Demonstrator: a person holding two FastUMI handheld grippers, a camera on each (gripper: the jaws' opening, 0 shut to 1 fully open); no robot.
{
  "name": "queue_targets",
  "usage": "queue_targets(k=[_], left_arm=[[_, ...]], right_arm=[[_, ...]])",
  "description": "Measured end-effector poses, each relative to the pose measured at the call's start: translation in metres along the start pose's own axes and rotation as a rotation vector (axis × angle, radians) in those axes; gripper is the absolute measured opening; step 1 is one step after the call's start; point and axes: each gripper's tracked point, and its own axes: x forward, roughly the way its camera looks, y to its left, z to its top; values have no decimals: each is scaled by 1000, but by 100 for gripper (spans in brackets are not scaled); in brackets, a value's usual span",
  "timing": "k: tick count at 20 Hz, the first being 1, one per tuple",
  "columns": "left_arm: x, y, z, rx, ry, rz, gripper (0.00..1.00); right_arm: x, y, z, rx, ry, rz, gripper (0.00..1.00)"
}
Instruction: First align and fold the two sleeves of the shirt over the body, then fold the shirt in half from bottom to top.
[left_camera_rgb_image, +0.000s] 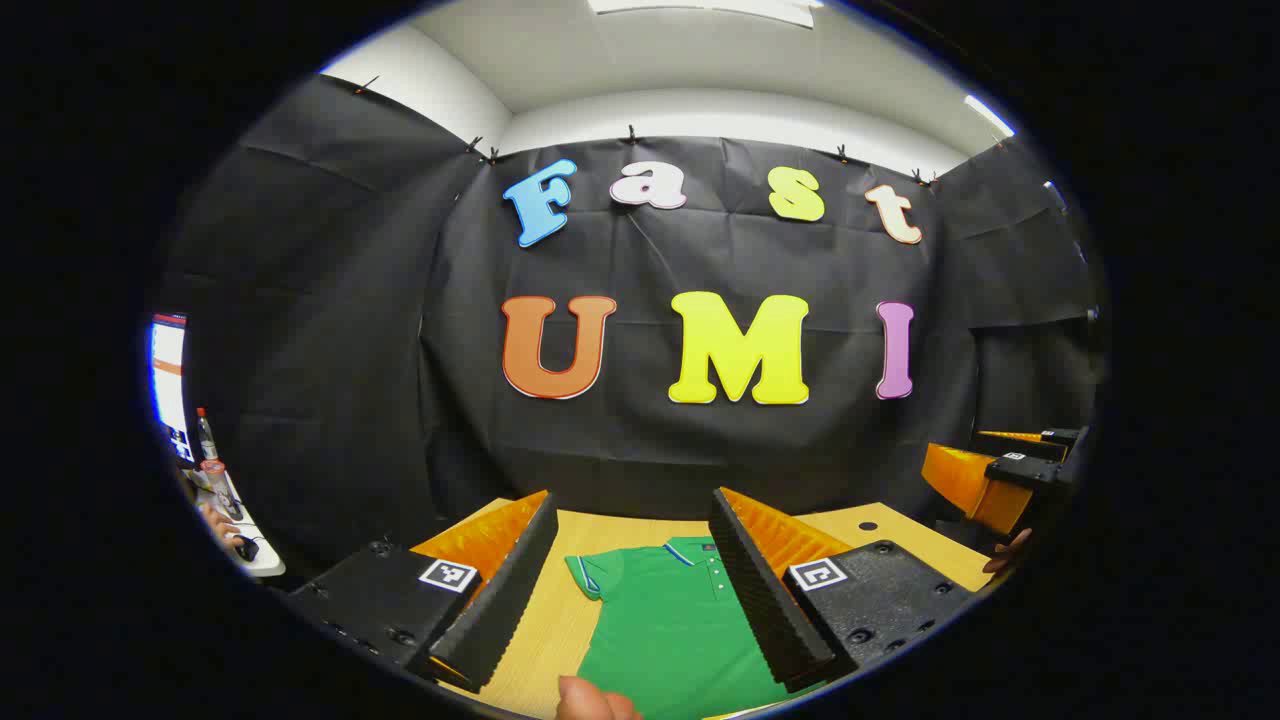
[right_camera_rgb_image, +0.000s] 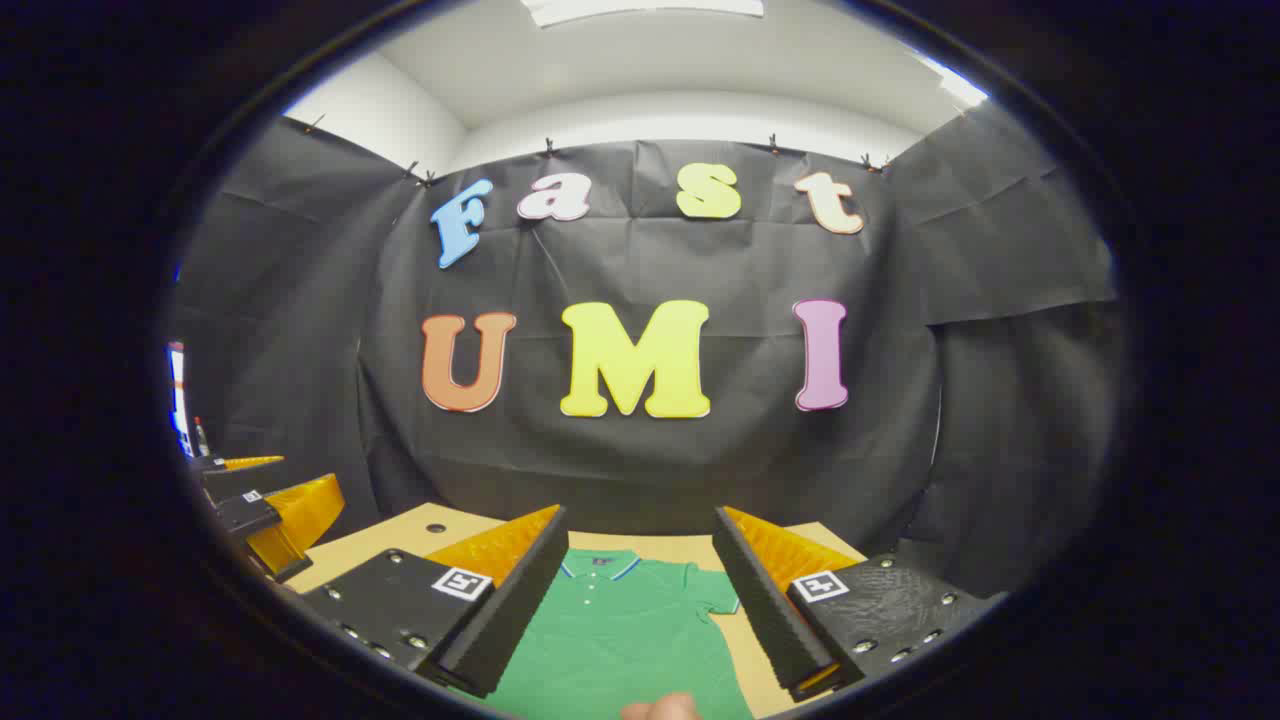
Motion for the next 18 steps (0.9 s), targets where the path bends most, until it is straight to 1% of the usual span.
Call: queue_targets(k=[1, 2, 7, 10, 11, 12, 18], left_arm=[[2, -1, 0, 3, 1, -3, 100], [3, -3, 0, 6, 0, -6, 97], [11, -7, 3, 12, -18, -11, 97], [18, -11, -1, 15, -6, -19, 97], [21, -12, -4, 13, -1, -21, 100], [22, -12, -5, 9, 1, -23, 97], [36, -15, -6, 15, 4, -25, 97]], right_arm=[[2, -3, 1, 6, 5, -4, 93], [6, -5, 1, 12, 7, -10, 93], [15, -11, -3, -9, 28, -21, 94], [18, -15, -6, -22, 34, -25, 93], [21, -17, -6, -24, 37, -29, 93], [23, -19, -8, -25, 39, -31, 93], [66, -44, 10, -69, 24, -56, 93]])
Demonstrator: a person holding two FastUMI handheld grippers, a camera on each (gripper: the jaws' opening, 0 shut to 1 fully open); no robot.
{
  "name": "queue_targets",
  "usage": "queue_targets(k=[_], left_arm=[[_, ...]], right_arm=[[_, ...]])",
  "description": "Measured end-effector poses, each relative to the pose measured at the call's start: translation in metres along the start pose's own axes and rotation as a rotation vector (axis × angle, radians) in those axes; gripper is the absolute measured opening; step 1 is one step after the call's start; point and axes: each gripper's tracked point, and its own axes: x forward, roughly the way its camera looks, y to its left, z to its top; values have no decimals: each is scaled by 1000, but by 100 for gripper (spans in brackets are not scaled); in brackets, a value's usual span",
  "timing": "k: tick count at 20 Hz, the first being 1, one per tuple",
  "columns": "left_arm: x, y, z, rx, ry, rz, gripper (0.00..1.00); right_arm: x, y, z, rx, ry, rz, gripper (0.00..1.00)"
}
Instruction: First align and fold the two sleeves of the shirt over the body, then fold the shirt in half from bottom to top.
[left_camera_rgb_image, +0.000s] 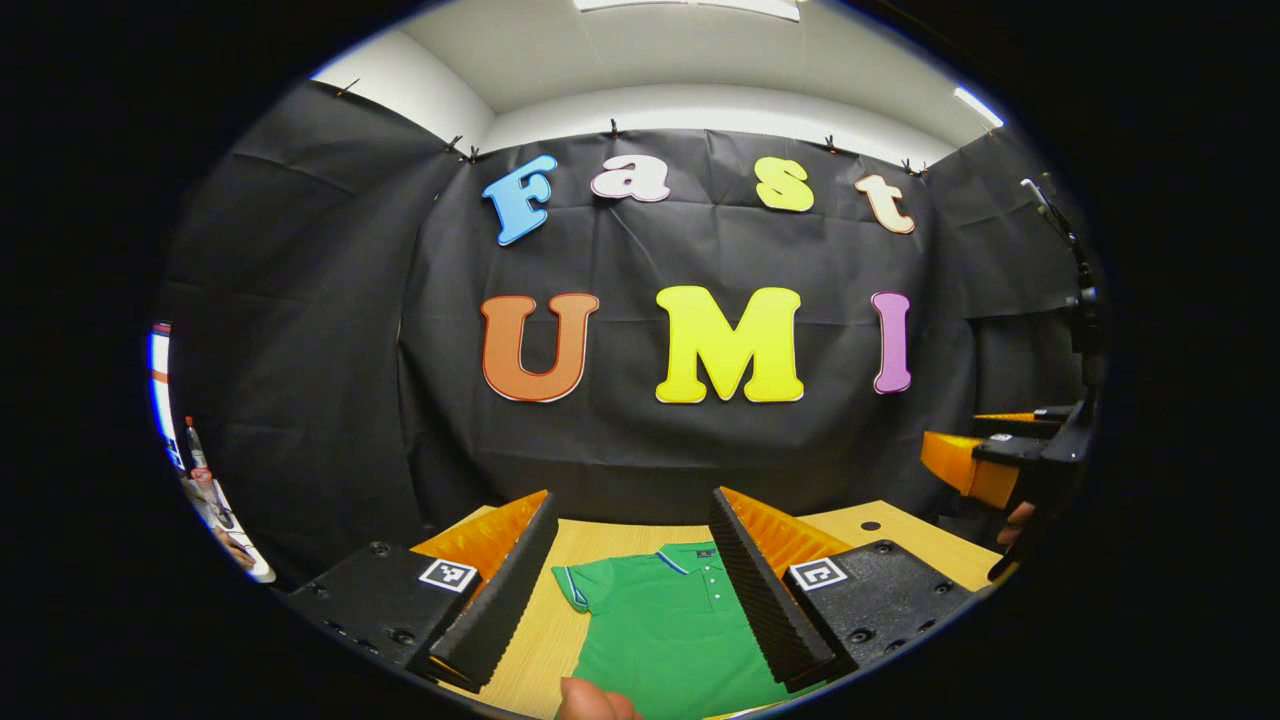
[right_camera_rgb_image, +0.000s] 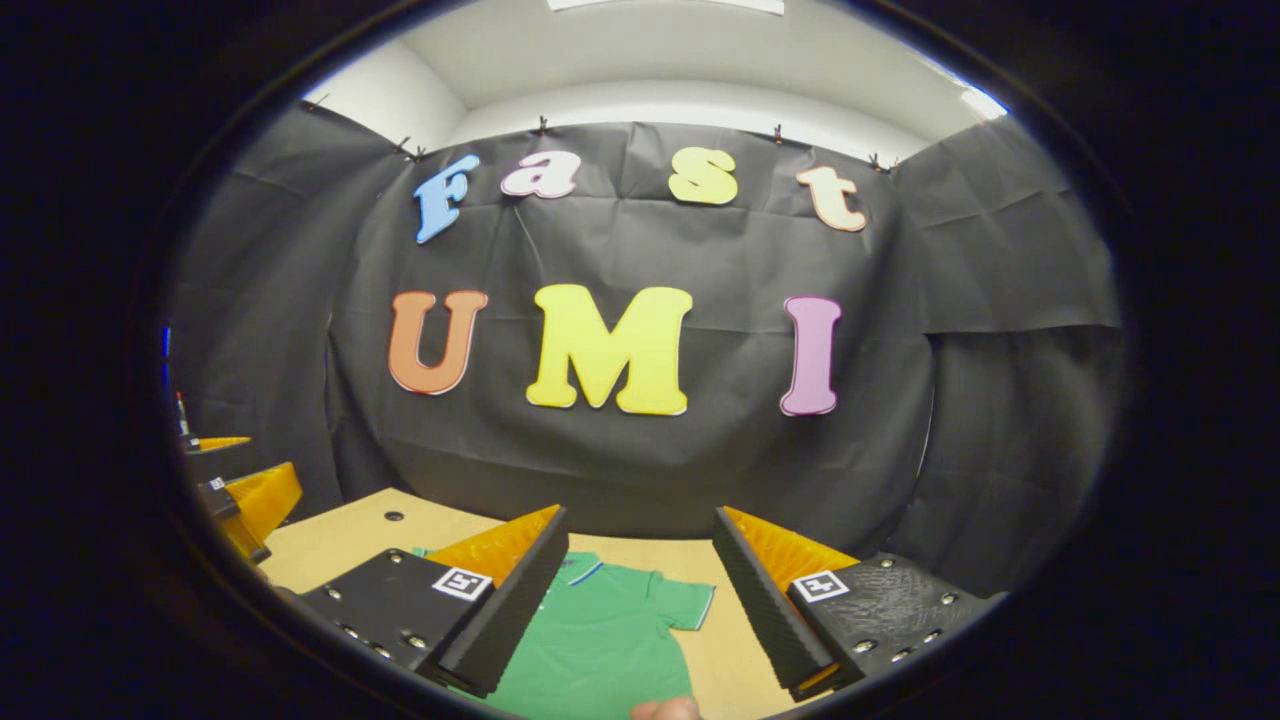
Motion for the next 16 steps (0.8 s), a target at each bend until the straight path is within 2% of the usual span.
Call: queue_targets(k=[4, 7, 11, 16], left_arm=[[10, 0, 1, -3, 0, 7, 97], [18, -1, 1, 6, -2, 4, 97], [30, 2, -1, 17, 5, 10, 97], [39, 2, -8, 10, 39, 8, 97]], right_arm=[[42, -22, 4, -36, 16, -27, 93], [83, -33, -12, -59, 86, -23, 93], [142, -46, -49, -38, 217, -28, 93], [221, -71, -123, 32, 411, -57, 94]])
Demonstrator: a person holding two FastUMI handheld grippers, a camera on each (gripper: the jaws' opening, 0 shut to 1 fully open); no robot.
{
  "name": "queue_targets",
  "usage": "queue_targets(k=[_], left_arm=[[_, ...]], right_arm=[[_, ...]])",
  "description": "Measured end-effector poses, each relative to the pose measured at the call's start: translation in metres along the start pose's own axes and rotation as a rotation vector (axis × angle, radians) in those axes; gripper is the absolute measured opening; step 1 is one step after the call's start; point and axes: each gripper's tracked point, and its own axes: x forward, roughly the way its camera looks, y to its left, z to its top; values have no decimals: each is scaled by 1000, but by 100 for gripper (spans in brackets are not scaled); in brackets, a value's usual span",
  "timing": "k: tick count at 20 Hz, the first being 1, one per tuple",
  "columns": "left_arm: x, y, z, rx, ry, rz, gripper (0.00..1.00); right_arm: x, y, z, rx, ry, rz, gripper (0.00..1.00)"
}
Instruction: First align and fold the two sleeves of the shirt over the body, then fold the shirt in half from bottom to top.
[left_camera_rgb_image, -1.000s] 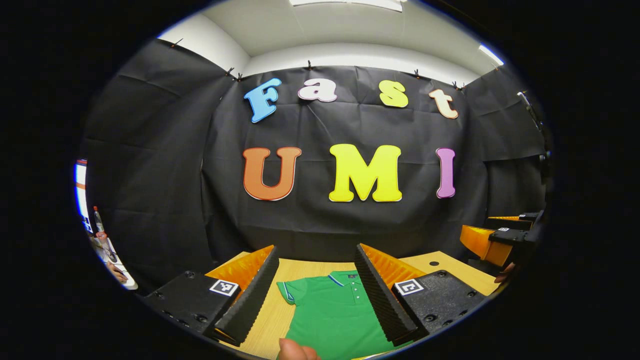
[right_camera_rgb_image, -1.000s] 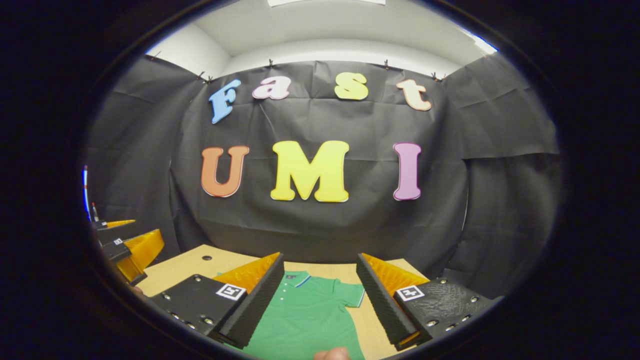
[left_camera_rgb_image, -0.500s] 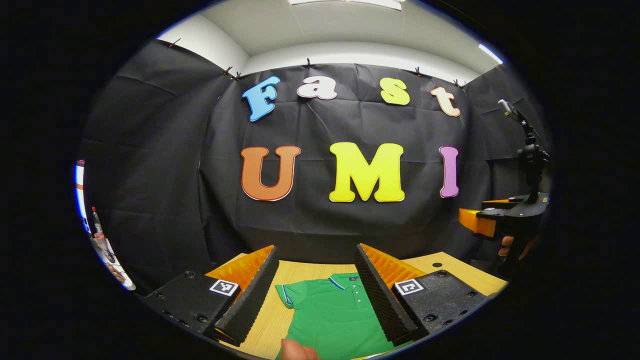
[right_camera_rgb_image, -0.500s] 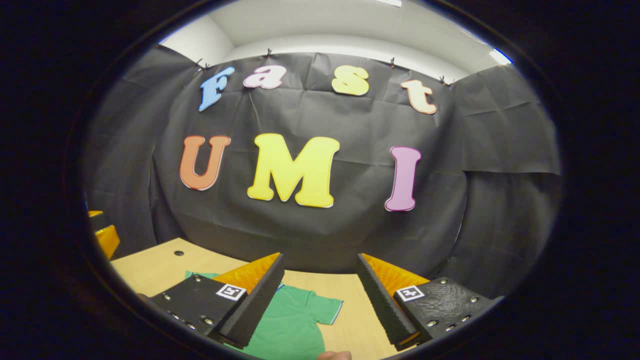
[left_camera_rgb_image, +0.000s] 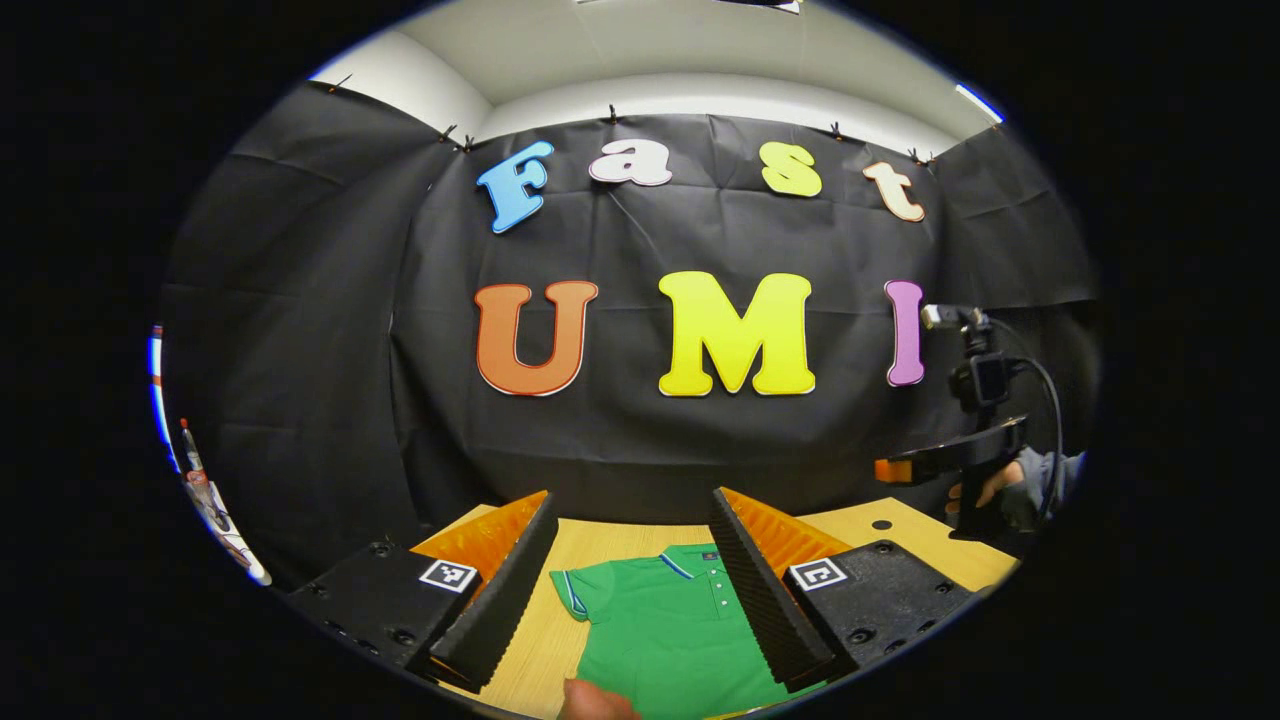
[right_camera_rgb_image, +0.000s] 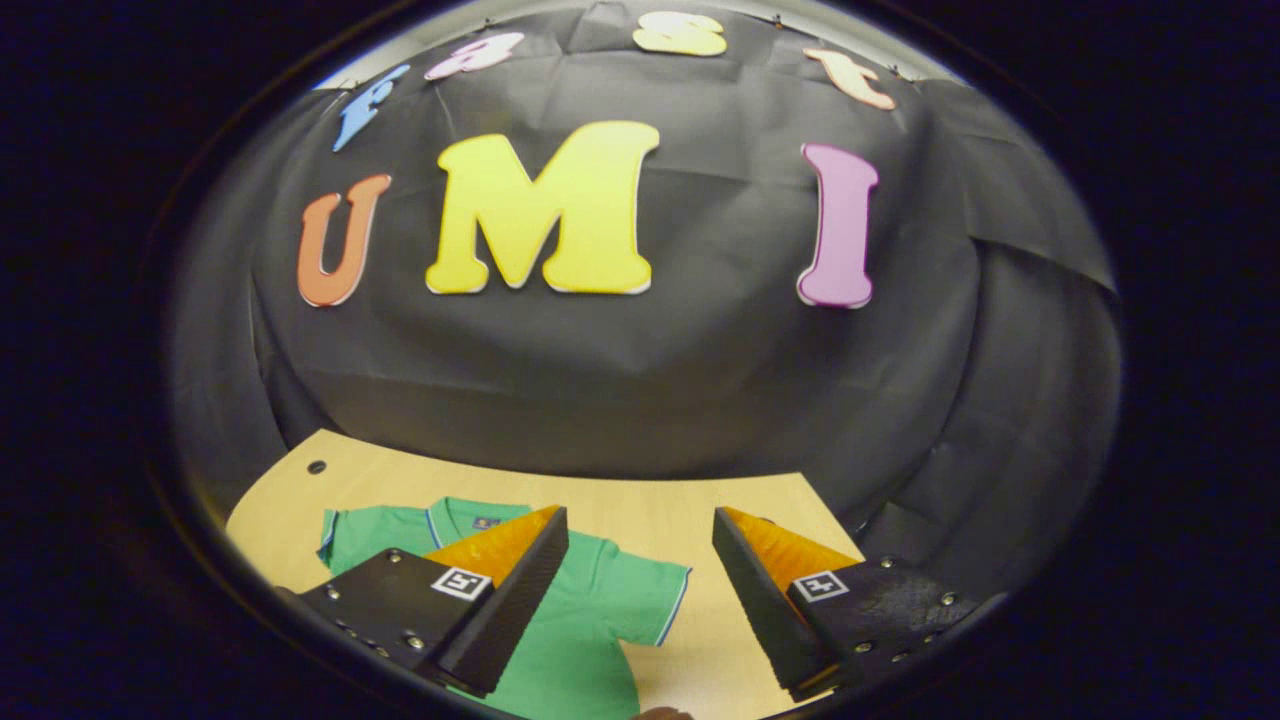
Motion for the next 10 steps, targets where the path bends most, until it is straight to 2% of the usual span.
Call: queue_targets(k=[3, 5, 10], left_arm=[[8, 6, -6, 3, 19, 16, 97], [13, 11, -11, 9, 38, 27, 97], [24, 17, -25, 16, 88, 43, 98]], right_arm=[[59, -22, -41, -4, 121, -55, 93], [92, -28, -72, -15, 199, -63, 94], [150, -32, -129, 28, 302, -77, 94]])
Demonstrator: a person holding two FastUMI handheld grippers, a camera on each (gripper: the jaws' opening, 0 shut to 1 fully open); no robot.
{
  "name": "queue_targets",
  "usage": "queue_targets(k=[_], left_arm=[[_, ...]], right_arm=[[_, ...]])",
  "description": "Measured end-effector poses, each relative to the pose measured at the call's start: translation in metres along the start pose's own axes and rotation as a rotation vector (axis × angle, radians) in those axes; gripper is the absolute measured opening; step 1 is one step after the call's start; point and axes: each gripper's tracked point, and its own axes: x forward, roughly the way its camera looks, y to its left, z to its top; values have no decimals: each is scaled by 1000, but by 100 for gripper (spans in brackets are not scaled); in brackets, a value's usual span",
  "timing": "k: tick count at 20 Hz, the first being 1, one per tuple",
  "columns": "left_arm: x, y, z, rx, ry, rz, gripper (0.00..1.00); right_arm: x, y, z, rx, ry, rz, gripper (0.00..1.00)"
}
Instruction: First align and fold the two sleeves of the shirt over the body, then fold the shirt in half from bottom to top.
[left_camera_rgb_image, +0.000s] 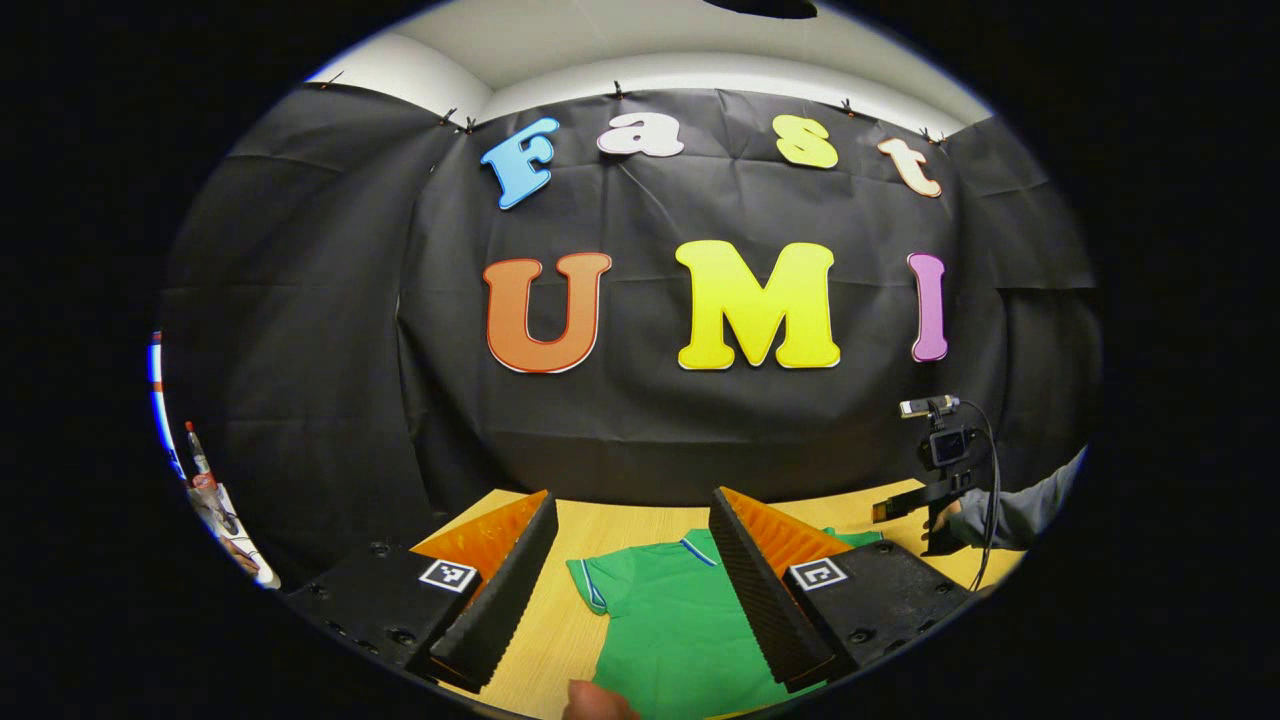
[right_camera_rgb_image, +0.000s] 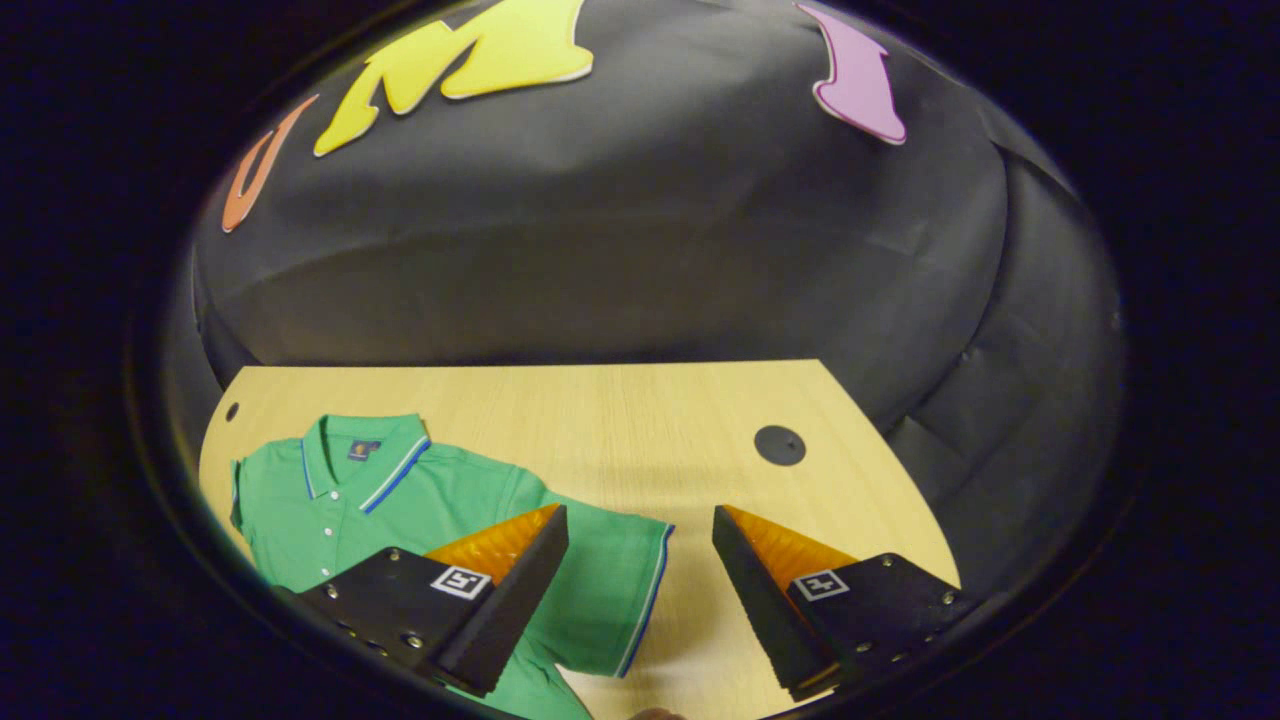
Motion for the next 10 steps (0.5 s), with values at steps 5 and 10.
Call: queue_targets(k=[5, 10], left_arm=[[8, -4, -8, 3, 35, 3, 98], [12, -14, -9, 12, 41, -10, 97]], right_arm=[[38, -2, -16, -25, 50, -27, 94], [53, 0, -31, -37, 84, -32, 94]])
